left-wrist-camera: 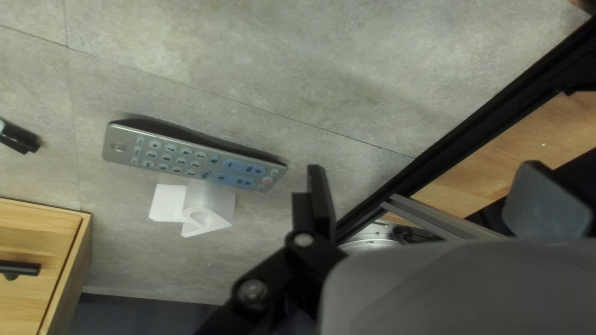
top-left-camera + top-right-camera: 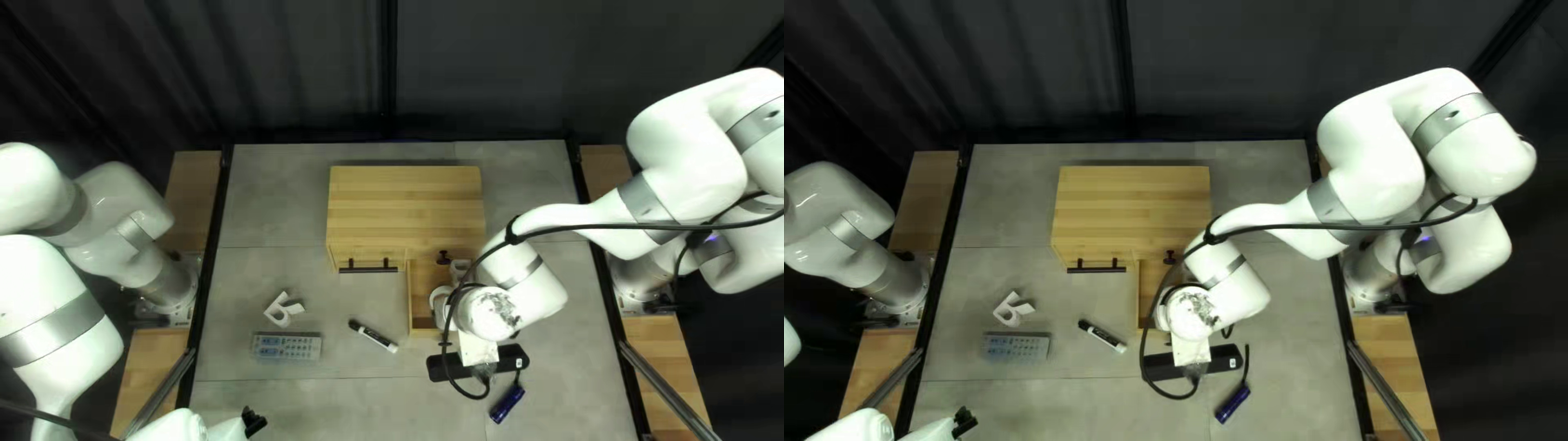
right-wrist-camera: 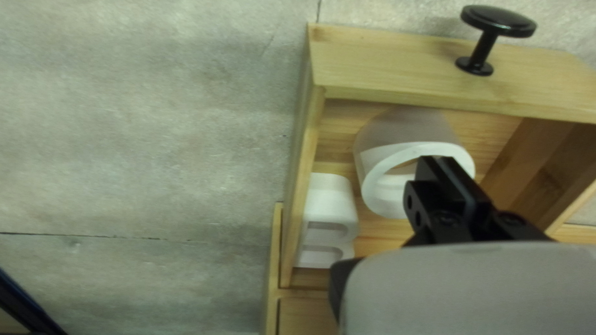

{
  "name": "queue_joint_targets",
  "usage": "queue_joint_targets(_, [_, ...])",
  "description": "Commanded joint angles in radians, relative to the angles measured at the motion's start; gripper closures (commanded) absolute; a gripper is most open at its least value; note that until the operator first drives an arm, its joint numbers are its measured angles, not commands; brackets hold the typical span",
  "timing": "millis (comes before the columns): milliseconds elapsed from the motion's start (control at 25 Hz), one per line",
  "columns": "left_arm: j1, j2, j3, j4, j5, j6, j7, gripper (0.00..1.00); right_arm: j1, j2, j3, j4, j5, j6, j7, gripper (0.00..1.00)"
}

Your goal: Open drawers and place objects into drawer and close

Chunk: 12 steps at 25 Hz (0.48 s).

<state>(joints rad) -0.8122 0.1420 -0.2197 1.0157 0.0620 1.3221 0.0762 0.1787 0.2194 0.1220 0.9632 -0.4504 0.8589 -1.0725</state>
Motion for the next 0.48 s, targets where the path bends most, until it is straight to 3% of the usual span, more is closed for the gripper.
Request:
queue_joint_targets(40, [0.000,0.000,0.000,0.000,0.000,0.000,0.000,0.00,-0.003,0.025,-0.009,0.020,0.002,0.020,0.019,1.00])
queue_joint_targets(480, [0.000,0.000,0.000,0.000,0.000,0.000,0.000,0.00,0.006,0.056,-0.025,0.107,0.066,0.174,0.165,1.00])
